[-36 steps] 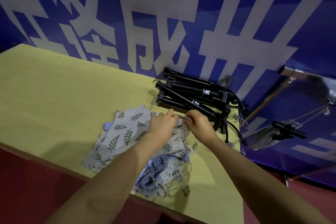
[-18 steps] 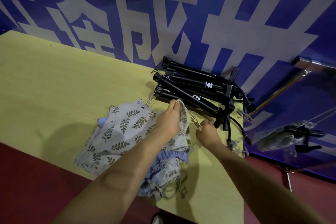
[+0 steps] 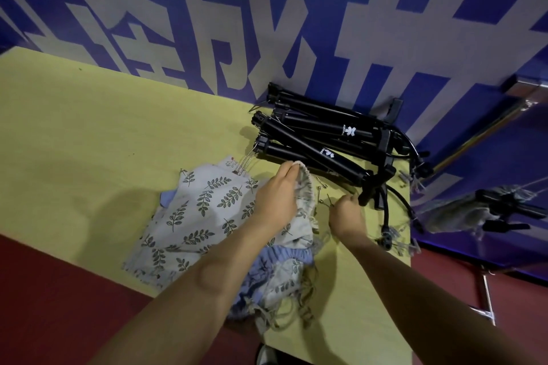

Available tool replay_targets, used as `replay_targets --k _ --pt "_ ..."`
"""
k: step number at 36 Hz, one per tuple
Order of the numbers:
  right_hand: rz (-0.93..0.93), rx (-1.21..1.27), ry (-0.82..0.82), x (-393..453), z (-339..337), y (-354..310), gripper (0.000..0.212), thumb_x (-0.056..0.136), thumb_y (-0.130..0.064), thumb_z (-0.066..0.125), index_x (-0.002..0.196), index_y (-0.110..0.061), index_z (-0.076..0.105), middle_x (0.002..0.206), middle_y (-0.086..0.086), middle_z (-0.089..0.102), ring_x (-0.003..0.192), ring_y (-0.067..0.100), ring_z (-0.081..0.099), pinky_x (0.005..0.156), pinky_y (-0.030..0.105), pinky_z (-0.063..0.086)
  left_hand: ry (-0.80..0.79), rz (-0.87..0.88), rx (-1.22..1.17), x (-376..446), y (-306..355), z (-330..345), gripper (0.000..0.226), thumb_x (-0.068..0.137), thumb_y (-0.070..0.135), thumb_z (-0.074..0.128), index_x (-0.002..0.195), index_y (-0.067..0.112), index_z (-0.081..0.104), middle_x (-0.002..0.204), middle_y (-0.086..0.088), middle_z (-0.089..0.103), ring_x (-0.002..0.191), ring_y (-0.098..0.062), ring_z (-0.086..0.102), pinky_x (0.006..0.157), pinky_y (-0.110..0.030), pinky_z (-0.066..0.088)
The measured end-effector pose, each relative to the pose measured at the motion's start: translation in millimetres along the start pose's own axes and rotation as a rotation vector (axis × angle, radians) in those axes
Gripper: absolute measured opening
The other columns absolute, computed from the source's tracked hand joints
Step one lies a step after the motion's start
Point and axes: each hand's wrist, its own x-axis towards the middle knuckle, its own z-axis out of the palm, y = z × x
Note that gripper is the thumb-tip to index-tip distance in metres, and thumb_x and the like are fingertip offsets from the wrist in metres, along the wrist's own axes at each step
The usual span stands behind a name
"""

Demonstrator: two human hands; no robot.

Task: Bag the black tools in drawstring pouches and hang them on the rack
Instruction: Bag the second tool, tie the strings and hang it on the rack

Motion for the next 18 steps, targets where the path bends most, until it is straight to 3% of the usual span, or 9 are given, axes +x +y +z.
replay_targets --k 3,6,11,15,18 --pt "0.009 0.06 0.02 -1.1 -1.8 -0.9 0.035 0.092 -0.004 0.044 0.126 0.007 0.045 0.143 0.027 0.033 0.11 0.042 0.055 0.089 0.042 0.047 -0.016 -0.01 -0.001 -5.4 2.1 -2.5 0.074 0.081 -0.006 0.056 0.146 0.014 0.027 0.152 0.005 0.024 0.117 -0.023 0.048 0.089 -0.029 0.051" --pt "-0.024 0.151 0.064 -6.4 -4.4 -1.4 0.033 0.089 -0.004 0.047 0.119 0.008 0.048 0.137 0.025 0.039 0.112 0.041 0.052 0.089 0.041 0.045 -0.026 -0.011 0.001 -9.0 1.6 -5.9 0.074 0.081 -0.008 0.054 0.147 0.014 0.027 0.153 0.005 0.023 0.118 -0.025 0.047 0.088 -0.031 0.051" --pt "-0.178 0.321 0.232 -26.9 -16.4 -7.1 0.015 0.09 -0.013 0.055 0.099 -0.001 0.054 0.108 0.016 0.053 0.087 0.024 0.051 0.075 0.036 0.045 -0.07 -0.014 -0.005 -9.8 -1.7 -11.7 0.077 0.081 -0.005 0.059 0.147 0.016 0.025 0.154 0.005 0.021 0.116 -0.025 0.05 0.083 -0.032 0.052" --pt "-0.335 0.407 0.265 -39.3 -30.8 -17.6 0.009 0.088 -0.013 0.058 0.094 -0.006 0.057 0.098 0.006 0.051 0.087 0.02 0.052 0.071 0.031 0.044 -0.123 -0.011 -0.006 -9.3 -5.1 -17.5 0.082 0.081 0.001 0.063 0.149 0.017 0.02 0.156 0.005 0.016 0.123 -0.027 0.046 0.094 -0.04 0.05" --pt "-0.469 0.415 0.218 -42.2 -37.9 -26.3 0.007 0.084 -0.01 0.062 0.09 -0.008 0.06 0.099 0.0 0.047 0.094 0.016 0.05 0.079 0.029 0.043 -0.134 -0.022 -0.014 -12.2 -3.0 -26.9 0.08 0.084 0.004 0.061 0.15 0.018 0.018 0.156 0.007 0.016 0.126 -0.024 0.045 0.094 -0.035 0.049"
